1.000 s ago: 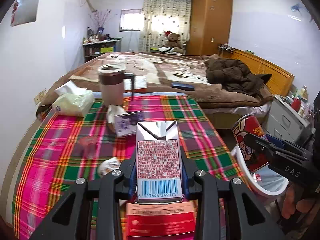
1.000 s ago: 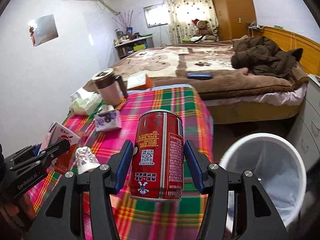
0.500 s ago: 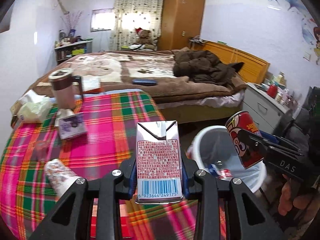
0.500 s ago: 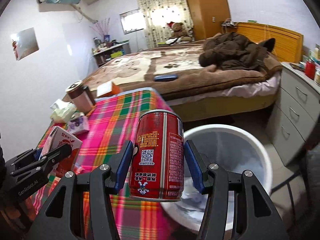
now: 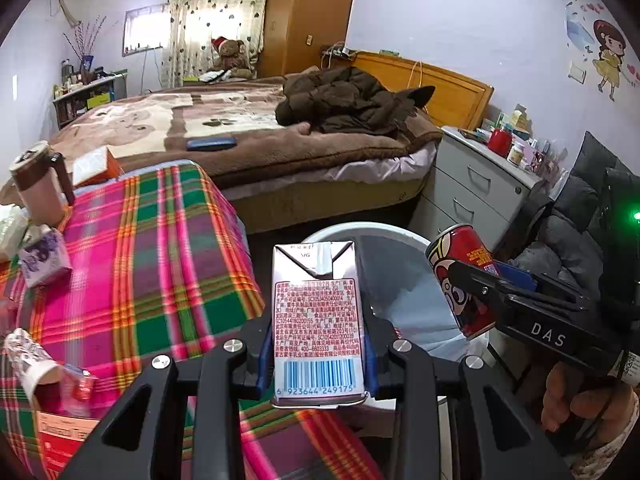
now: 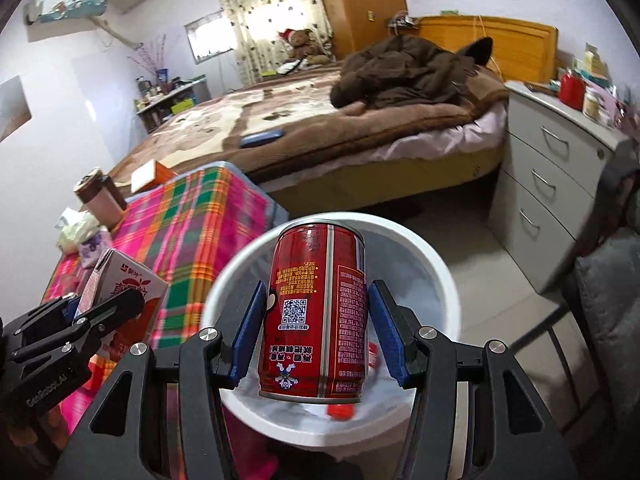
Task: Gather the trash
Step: 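Carry carton and can over the white bin and open both grippers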
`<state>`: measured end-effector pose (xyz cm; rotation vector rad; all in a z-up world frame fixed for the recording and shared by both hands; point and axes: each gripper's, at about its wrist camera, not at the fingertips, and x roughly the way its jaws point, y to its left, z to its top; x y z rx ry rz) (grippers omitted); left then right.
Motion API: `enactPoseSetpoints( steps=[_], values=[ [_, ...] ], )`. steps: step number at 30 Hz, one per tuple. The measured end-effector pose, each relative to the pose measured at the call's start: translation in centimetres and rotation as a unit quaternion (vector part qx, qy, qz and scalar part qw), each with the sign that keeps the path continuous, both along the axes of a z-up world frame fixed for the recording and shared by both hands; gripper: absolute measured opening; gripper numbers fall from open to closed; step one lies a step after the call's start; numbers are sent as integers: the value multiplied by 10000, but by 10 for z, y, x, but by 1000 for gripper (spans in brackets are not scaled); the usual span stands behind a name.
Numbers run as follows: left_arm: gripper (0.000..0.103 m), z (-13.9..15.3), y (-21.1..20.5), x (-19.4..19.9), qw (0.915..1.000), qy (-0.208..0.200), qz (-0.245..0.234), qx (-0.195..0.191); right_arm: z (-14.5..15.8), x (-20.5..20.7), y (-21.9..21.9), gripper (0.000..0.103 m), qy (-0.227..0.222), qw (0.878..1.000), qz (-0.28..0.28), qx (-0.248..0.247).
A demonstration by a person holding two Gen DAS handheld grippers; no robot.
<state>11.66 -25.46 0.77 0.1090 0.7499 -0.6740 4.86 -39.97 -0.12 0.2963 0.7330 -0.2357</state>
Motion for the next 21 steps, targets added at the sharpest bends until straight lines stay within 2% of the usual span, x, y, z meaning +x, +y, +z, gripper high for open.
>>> enactPoseSetpoints(
  steps=[15, 17, 18, 19, 21],
  values=[
    [36, -20, -35, 7, 9995, 194, -179, 191, -23, 4, -28, 55, 391, 9992, -48, -65],
    [45, -19, -35, 7, 9995, 157, -190, 179, -23, 5, -29, 55, 390, 9991, -61, -118],
    [61, -19, -34, 8, 9996, 155, -185, 157, -23, 5, -29, 55, 405, 9991, -63, -142],
    [68, -19, -32, 8, 9997, 165, -149, 124, -24, 5, -30, 55, 429, 9989, -47, -164],
    [68, -17, -30, 9, 9998, 167, -108, 86, -24, 5, -29, 55, 445, 9988, -51, -204]
  ],
)
